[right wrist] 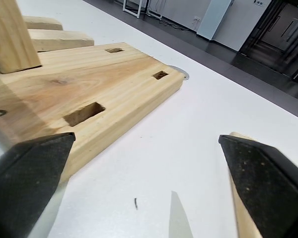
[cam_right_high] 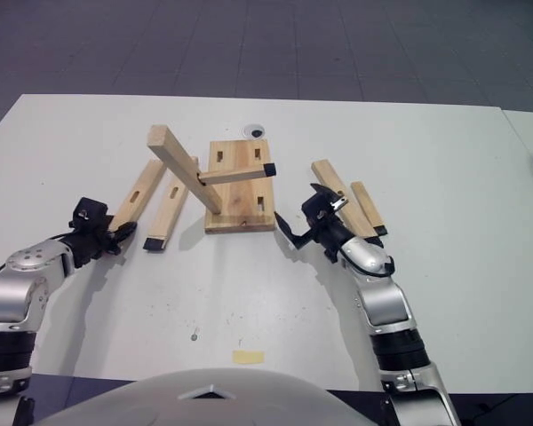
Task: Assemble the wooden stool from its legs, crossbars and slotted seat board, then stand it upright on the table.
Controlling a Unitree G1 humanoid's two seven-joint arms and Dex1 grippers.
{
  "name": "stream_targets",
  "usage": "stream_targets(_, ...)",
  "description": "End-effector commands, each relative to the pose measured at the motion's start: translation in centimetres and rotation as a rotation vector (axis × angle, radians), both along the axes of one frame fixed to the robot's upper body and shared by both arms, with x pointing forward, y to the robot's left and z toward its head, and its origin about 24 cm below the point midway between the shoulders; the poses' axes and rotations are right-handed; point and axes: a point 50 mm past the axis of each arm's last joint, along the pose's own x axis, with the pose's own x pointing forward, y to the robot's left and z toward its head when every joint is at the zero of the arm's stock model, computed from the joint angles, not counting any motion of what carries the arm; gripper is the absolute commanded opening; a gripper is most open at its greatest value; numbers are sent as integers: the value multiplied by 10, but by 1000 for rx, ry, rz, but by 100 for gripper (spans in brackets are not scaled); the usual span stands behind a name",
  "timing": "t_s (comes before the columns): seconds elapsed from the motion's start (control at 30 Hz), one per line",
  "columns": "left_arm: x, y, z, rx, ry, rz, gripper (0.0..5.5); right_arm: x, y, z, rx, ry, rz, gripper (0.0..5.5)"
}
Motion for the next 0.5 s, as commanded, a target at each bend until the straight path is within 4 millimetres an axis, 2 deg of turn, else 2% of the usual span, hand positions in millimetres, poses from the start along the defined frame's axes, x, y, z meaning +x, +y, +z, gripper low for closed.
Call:
stream_targets(0.03, 14, 5, 25, 31, -156, 98, 210, 25, -23, 20, 22, -95, -185, 540)
stream_targets(0.13, 34, 0, 73, 40, -383, 88, 210, 47, -42, 61, 156, -239, -311, 540)
stream_targets(0.2, 42, -11, 110, 102, -545, 10, 210, 57, -44, 99, 388, -294, -301, 540)
stream_targets(0.27, 47, -28, 134, 167, -656, -121, 210, 62, -38, 129, 624, -274, -202, 540)
stream_targets(0.37, 46, -60, 153, 225, -756, -357, 210, 54, -12, 158, 937, -136, 83, 540)
stream_targets(0.43, 44, -77, 156, 219, -778, -470, 210, 47, 4, 163, 1064, -42, 225, 540)
stream_targets(0.5, 43, -90, 157, 201, -788, -548, 210, 44, 18, 160, 1150, 47, 286, 540)
